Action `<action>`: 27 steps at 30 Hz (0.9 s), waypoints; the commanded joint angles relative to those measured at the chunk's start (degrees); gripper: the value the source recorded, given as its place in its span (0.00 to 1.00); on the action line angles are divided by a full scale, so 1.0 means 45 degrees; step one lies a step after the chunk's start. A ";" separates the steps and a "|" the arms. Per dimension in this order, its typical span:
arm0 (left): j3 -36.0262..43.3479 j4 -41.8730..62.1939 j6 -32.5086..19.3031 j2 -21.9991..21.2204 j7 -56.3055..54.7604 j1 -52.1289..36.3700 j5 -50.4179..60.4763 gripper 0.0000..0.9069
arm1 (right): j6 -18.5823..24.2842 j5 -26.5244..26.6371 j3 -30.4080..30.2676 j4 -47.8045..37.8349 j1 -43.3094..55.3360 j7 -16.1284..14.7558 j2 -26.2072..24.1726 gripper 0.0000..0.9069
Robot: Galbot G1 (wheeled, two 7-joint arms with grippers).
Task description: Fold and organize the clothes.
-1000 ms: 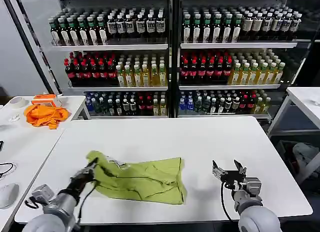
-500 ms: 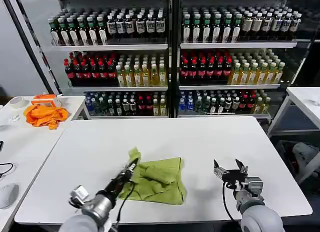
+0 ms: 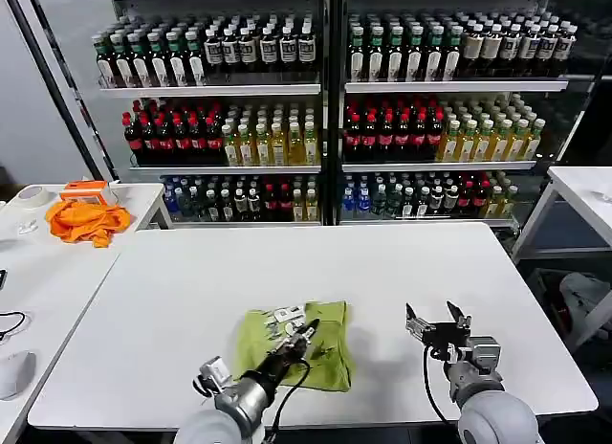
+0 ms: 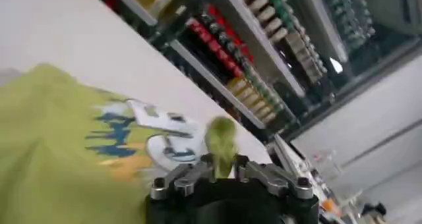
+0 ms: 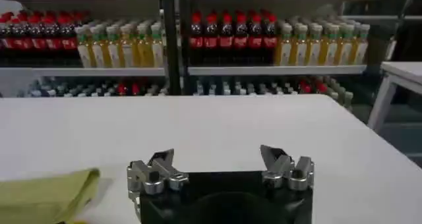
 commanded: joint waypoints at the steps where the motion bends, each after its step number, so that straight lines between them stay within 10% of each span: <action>1: 0.0722 0.0588 0.0261 -0.0317 0.0833 -0.0557 0.2397 1.00 | 0.0031 -0.0035 -0.0136 -0.0042 0.0040 -0.0035 0.0000 1.00; 16: -0.3526 -0.0429 -0.0143 0.0556 -0.0244 0.1806 0.4560 1.00 | 0.0214 -0.0014 -0.0323 -0.0322 0.0182 -0.0174 -0.0177 1.00; 27: -0.3193 0.1159 0.0769 0.0404 -0.0330 0.1338 0.5494 1.00 | 0.0275 0.0039 -0.0400 -0.0559 0.0361 -0.0231 -0.0414 1.00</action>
